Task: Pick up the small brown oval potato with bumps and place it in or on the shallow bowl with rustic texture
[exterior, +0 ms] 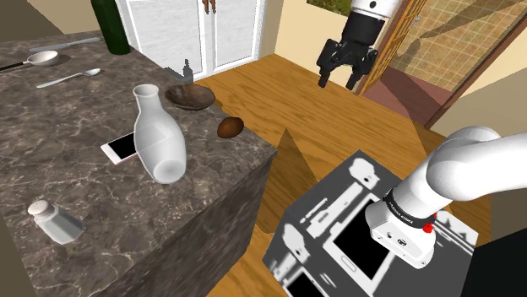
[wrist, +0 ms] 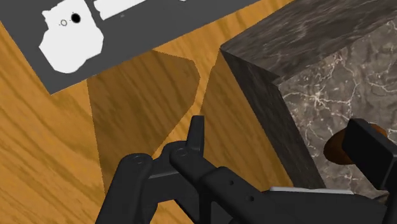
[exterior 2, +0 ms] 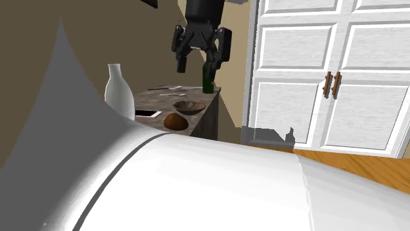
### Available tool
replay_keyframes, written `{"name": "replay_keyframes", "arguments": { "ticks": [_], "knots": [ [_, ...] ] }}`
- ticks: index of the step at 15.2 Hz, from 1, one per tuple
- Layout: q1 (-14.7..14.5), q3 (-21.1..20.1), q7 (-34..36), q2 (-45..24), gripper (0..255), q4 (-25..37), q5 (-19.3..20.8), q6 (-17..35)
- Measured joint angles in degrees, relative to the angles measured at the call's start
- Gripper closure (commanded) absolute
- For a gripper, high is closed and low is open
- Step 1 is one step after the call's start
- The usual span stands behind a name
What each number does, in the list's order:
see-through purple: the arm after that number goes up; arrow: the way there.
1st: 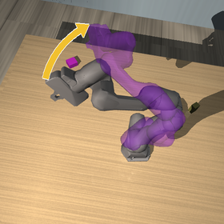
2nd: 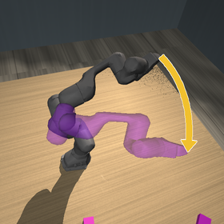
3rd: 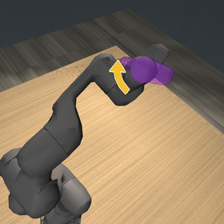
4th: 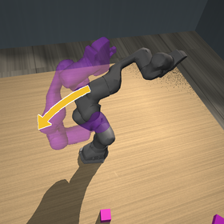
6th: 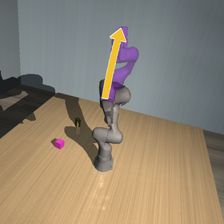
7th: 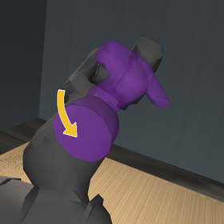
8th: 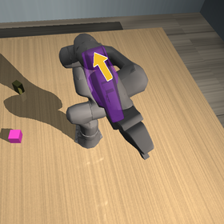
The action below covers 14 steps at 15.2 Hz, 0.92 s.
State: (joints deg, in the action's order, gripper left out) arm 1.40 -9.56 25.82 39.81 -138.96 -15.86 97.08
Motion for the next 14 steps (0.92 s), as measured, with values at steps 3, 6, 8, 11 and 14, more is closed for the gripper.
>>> {"name": "replay_keyframes", "arguments": {
  "ticks": [3,6,8,11,14],
  "knots": [
    [1.0,-3.5,7.4,-4.2,0,-0.4,-2.9,5.1],
    [1.8,-7.4,15.4,-9.5,0,0.5,-5.5,10.3],
    [2.4,-9.7,20.5,-13.0,0,1.3,-6.8,13.6],
    [3.6,-12.7,28.1,-18.8,0,3.6,-7.7,18.0],
    [4.8,-15.4,35.8,-25.7,0,6.1,-7.6,23.2]
  ]
}}
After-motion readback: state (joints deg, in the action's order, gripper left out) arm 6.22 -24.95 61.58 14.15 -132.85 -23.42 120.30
